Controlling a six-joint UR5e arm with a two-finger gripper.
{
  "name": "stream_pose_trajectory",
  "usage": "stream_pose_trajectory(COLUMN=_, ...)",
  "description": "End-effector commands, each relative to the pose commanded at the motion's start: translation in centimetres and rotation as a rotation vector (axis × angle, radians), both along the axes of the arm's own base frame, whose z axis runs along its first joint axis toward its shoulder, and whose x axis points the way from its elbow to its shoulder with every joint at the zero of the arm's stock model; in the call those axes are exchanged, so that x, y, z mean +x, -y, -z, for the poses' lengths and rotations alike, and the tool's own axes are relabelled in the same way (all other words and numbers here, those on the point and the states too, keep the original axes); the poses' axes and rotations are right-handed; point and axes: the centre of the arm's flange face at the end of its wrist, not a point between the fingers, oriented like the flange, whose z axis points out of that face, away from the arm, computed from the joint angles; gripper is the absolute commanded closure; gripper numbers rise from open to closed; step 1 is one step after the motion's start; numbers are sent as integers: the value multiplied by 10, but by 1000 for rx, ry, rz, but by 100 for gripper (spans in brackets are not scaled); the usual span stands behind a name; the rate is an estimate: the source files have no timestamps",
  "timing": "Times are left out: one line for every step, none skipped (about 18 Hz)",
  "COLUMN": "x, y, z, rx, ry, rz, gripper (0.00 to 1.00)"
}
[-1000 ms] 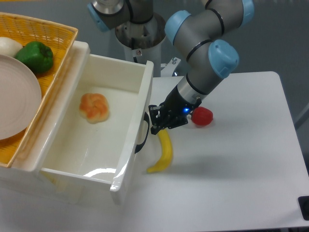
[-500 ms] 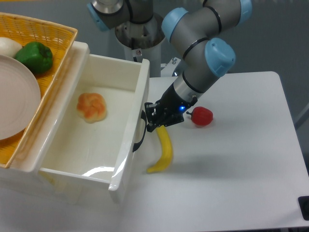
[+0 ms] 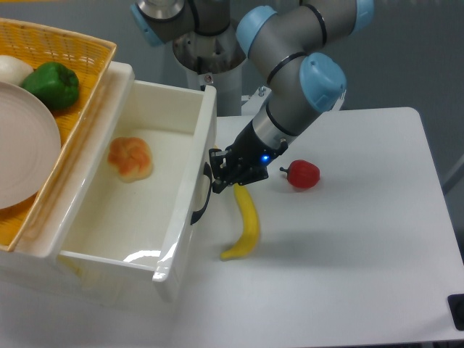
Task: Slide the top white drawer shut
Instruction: 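Push the drawer front with the gripper, sliding the drawer shut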
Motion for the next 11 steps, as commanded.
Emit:
stream_pose_trajectory(x=4, y=-2, z=-2, rx=1, ry=-2, rz=5, gripper=100)
stream_pose_trajectory(x=7, y=-3, z=-2, rx=0, ry=-1, rz=7, gripper=100)
stream_pose_trajectory(x=8, y=-3, z=-3, rx=-1, ry=0, rz=7, gripper=100)
stream_pose_trajectory(x=11, y=-6, z=-3, rx=-2, ry=1, rz=14, gripper=100)
stream_pose_trajectory(x=15, y=-8, z=-2, rx=-4, ry=3, rz=19, gripper=100)
stream_pose_trajectory(x=17, y=-10, z=-2, rx=-8, ry=6, rz=15, gripper=100)
stream_pose_trajectory(x=21, y=-13, z=-2, rx=-11, ry=9, rz=18, gripper=100)
stream_pose_trajectory(x=26, y=-16, z=-2, rx=-12, ry=10, rz=25, gripper=100)
stream_pose_trajectory(x=29, y=-17, z=-2, rx=-12, ry=12, rz=28, gripper=100)
stream_pose_trajectory(x=30, y=-17, z=-5, rx=-11, ry=14, rz=20, gripper=100)
stream_pose_trajectory(x=35, y=-20, z=-8, rx=-9, ry=14, rz=20, gripper=100)
